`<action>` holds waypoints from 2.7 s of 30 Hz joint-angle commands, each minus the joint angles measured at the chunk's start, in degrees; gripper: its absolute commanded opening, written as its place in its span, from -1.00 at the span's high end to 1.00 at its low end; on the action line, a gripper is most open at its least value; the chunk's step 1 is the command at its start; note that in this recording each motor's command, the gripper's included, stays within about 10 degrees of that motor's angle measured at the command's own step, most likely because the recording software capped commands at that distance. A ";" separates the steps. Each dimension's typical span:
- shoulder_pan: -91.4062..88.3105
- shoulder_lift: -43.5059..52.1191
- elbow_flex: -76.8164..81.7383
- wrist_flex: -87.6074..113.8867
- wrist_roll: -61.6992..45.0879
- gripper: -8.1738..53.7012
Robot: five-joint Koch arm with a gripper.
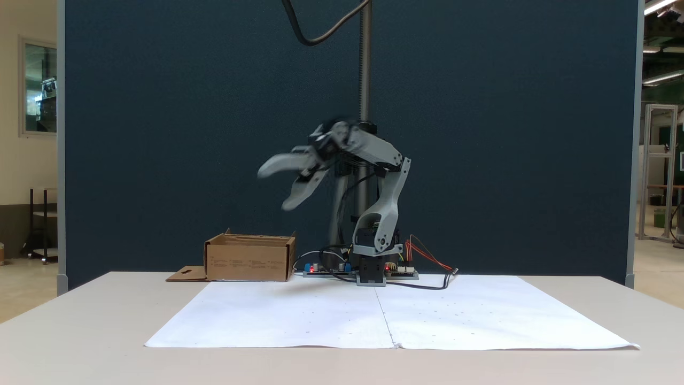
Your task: Grasp a green dice and put it in the bin.
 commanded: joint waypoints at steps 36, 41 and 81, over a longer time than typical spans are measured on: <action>-45.70 19.34 62.05 -59.66 3.60 -0.68; -45.70 19.42 62.05 -69.06 2.64 -0.68; -46.85 19.25 84.37 -135.26 0.62 -0.72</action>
